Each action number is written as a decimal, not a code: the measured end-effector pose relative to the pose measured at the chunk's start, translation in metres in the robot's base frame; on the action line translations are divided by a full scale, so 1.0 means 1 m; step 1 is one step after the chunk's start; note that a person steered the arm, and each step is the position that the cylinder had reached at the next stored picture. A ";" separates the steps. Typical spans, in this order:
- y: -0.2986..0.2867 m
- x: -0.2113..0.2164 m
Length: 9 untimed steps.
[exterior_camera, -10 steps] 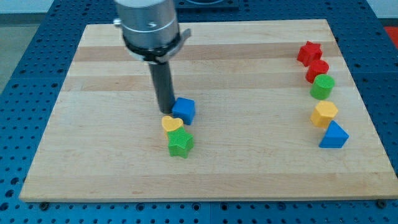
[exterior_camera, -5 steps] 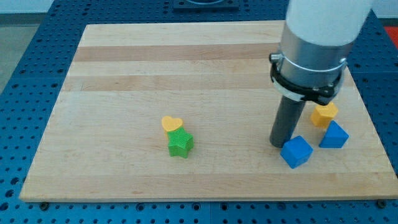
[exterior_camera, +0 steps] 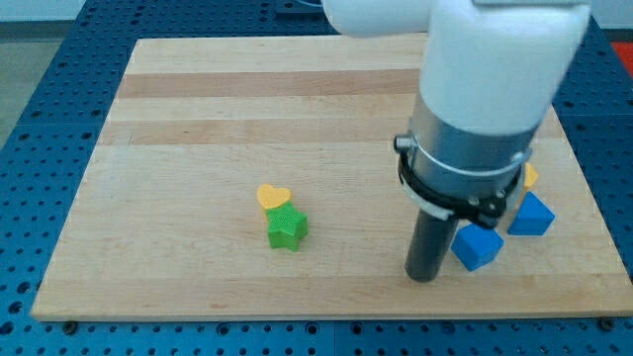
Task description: Push the blue cube towards the bottom right
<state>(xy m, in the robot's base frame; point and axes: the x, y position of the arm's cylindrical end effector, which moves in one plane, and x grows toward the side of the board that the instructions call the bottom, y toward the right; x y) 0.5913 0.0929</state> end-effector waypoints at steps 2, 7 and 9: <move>0.042 0.016; -0.003 -0.034; 0.051 -0.025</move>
<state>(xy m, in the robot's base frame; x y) 0.5663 0.1435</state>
